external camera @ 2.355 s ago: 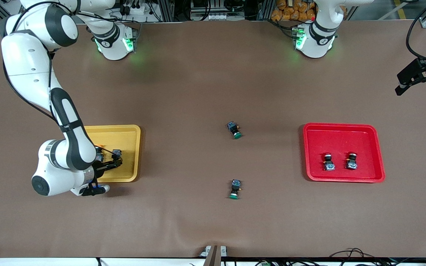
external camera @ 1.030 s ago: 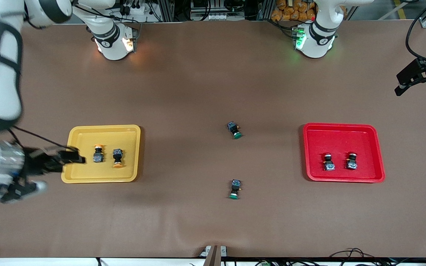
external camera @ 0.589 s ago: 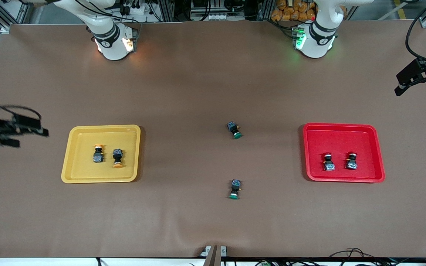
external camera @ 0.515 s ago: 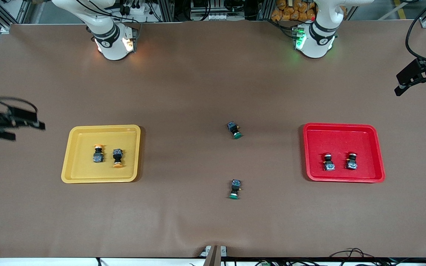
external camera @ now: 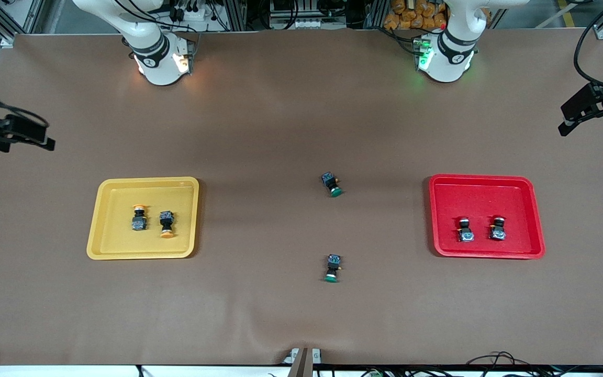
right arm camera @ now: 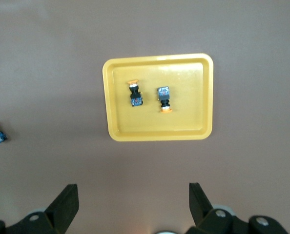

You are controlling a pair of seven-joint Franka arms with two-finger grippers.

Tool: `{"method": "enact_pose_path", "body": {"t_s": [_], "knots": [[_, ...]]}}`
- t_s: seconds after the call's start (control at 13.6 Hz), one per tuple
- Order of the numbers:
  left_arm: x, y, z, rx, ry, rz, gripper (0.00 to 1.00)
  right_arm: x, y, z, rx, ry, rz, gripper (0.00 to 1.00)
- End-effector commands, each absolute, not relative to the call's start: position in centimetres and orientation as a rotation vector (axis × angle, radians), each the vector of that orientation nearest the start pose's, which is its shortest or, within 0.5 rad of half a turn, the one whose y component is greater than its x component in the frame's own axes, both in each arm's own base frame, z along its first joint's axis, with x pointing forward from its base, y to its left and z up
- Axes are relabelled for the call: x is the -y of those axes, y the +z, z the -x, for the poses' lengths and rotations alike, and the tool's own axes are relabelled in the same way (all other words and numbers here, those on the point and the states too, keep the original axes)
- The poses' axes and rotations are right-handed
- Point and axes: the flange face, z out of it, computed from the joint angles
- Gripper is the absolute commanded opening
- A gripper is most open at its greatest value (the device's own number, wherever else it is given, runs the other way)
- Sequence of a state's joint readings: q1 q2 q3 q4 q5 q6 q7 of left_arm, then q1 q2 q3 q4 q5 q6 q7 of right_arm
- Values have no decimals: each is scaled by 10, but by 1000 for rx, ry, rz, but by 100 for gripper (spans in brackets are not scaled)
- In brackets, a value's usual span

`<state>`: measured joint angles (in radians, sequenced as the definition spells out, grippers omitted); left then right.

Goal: Place red and yellow buttons in trays

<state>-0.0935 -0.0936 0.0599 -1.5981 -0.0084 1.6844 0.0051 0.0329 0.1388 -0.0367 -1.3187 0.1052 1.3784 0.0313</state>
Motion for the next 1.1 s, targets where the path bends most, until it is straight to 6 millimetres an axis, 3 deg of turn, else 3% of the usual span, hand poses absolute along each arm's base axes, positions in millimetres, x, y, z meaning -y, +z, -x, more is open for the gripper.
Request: {"method": "enact_pose_path", "body": {"t_s": [0.0,0.22,0.74,1.03], "knots": [[18,678,-536,-86,-274,3132,100,-23,619,-515,-20,68,3071,100],[18,678,-536,-86,-274,3132,100,-30,620,-514,220,62,3169,100],[19,677,-537,-86,-272,3133,100,-15,639,-524,151,-2,3098,100],[18,672,-540,-84,-255,3133,100,-4,638,-527,106,-1,3060,100]]}}
